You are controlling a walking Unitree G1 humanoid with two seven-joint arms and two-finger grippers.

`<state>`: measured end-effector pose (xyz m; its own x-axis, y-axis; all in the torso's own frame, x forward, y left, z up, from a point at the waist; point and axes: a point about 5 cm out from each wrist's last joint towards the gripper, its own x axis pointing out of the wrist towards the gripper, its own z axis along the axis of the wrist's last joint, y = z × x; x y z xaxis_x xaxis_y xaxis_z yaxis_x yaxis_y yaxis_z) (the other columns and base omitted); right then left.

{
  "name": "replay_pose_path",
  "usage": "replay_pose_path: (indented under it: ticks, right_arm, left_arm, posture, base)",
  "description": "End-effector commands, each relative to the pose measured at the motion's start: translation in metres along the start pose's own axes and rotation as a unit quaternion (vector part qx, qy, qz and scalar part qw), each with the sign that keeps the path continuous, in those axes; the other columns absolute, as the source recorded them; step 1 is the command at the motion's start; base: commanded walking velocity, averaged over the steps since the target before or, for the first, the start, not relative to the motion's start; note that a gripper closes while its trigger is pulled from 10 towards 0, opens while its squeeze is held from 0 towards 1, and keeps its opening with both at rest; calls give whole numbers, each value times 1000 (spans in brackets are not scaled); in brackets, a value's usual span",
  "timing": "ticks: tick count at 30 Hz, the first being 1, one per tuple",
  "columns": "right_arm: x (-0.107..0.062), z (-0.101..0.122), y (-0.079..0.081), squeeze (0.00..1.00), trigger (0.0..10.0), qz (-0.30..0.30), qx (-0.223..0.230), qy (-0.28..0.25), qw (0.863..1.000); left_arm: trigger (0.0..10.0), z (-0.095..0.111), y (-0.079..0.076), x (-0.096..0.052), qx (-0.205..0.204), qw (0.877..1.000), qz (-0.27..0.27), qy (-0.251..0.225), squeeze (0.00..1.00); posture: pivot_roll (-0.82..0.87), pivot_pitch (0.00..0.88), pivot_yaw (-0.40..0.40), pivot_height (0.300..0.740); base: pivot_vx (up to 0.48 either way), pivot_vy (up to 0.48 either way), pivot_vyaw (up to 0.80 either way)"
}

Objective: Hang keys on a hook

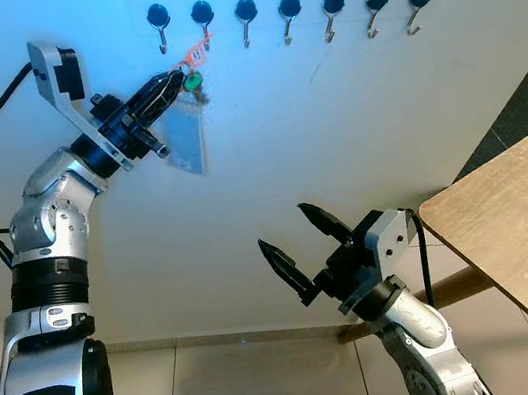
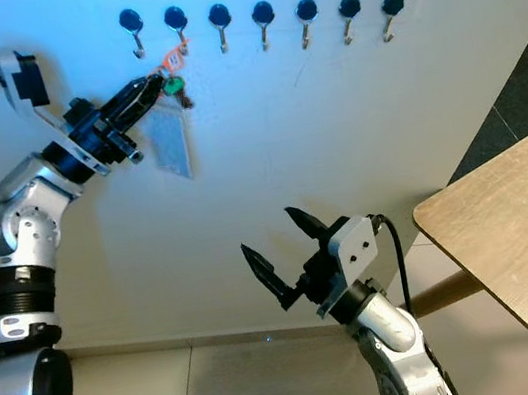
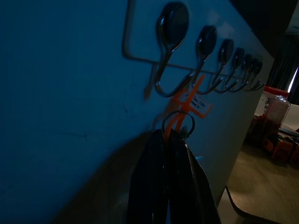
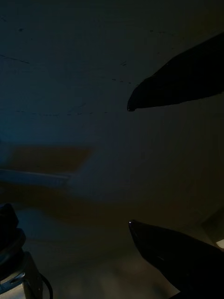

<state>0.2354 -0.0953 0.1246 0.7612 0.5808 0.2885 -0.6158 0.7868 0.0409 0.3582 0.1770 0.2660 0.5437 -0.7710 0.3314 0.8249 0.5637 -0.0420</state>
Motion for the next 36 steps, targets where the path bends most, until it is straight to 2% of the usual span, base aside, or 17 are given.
replay_pose_path:
  ticks: [1,4,5,8,9,11,22,28,36]
  right_arm:
    - [-1,2,1,0,10000,1,3,-1,1000]
    - [-1,2,0,0,10000,-1,3,-2,1000]
    - [-1,2,0,0,10000,-1,3,-2,1000]
    - [-1,2,1,0,10000,-2,3,-2,1000]
    - [-1,2,1,0,10000,-2,3,-2,1000]
    - [-1,2,1,0,10000,-3,4,-3,1000]
    - [-2,1,0,0,10000,-3,4,-1,1000]
    - [-1,1,-1,0,10000,-3,4,-1,1000]
    - [-1,1,-1,0,10000,-4,4,-1,1000]
  left_arm:
    - [10000,-5,1,-3,1,1000,5,22,0]
    - [10000,3,-2,-3,22,1000,-10,-10,0]
    - [10000,3,-2,-3,22,1000,-10,-10,0]
    - [10000,13,-6,-4,23,997,-31,-61,0]
    - [10000,13,-6,-4,23,997,-31,-61,0]
    - [10000,21,-12,-7,29,994,-57,-88,0]
    - [10000,14,-21,-8,23,993,-97,-63,0]
    - [10000,12,-15,-6,24,996,-61,-68,0]
    - [10000,15,-10,-3,16,996,-46,-80,0]
  posture:
    - [9,93,-65,740]
    - [10,94,-65,740]
    - [10,94,-65,740]
    - [12,94,-65,740]
    - [12,94,-65,740]
    - [11,94,-64,740]
    - [11,96,-66,740]
    - [9,94,-65,740]
    - [8,93,-62,740]
  base:
    - [0,0,0]
    - [0,0,0]
    - [0,0,0]
    - [0,0,0]
    - [0,0,0]
    - [0,0,0]
    - [0,0,0]
    - [0,0,0]
    - [0,0,0]
